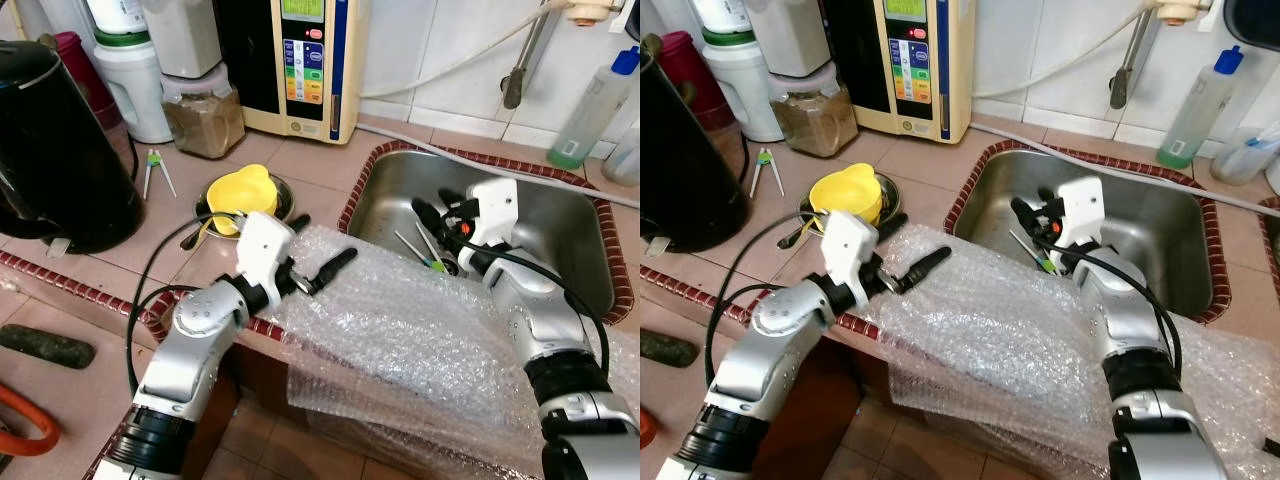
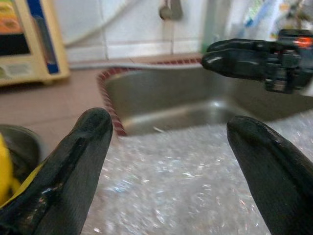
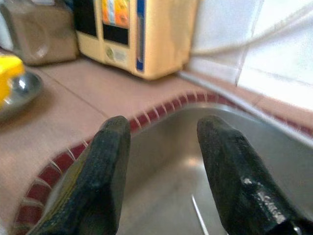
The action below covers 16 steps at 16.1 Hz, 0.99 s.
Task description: Kitchen organization
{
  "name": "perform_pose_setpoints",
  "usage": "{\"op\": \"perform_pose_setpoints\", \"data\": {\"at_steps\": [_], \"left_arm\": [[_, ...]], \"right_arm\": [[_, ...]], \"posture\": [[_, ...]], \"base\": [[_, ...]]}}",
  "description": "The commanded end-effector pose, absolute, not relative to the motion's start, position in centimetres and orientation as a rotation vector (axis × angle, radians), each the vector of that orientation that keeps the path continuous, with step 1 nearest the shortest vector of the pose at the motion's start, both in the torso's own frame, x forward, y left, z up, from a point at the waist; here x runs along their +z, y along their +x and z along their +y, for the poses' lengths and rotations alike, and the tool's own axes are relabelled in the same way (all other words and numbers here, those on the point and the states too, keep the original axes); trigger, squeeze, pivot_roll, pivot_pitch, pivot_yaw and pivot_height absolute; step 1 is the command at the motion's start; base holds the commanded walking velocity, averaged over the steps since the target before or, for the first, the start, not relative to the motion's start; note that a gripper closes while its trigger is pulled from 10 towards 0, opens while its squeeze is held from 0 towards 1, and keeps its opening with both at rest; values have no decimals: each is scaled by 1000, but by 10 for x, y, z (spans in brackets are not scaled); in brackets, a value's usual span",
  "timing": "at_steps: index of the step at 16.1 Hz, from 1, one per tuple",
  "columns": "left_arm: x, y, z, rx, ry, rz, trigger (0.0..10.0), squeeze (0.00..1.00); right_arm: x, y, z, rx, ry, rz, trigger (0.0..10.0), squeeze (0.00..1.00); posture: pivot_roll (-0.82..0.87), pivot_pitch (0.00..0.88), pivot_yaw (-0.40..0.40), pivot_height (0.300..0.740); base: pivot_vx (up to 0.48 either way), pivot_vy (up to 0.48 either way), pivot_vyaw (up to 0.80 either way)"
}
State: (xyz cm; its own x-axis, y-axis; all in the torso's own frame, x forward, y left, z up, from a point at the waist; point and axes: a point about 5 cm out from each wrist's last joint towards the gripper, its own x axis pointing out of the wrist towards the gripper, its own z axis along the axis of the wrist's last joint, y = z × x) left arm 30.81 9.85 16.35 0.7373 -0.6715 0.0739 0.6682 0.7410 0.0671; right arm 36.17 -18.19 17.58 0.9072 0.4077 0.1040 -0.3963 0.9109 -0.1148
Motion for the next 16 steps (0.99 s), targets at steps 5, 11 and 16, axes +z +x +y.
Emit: {"op": "perform_pose_setpoints", "data": {"at_steps": [5,11,16], "left_arm": [[186,314,132,-446,20,-247,10000,1000],[191,331,163,-185,3,-240,10000,1000],[179,321,179,-62,32,-199,10000,1000]], "right_arm": [[211,321,-154,433,-155,-325,10000,1000],[218,289,-138,387,-20,-329,10000,0],[209,275,-147,314,-48,-240,10000,0]], "posture": [[50,75,17,740],[34,97,28,740],[33,101,29,740]], "base": [[0,0,0],[0,0,0],[0,0,0]]}}
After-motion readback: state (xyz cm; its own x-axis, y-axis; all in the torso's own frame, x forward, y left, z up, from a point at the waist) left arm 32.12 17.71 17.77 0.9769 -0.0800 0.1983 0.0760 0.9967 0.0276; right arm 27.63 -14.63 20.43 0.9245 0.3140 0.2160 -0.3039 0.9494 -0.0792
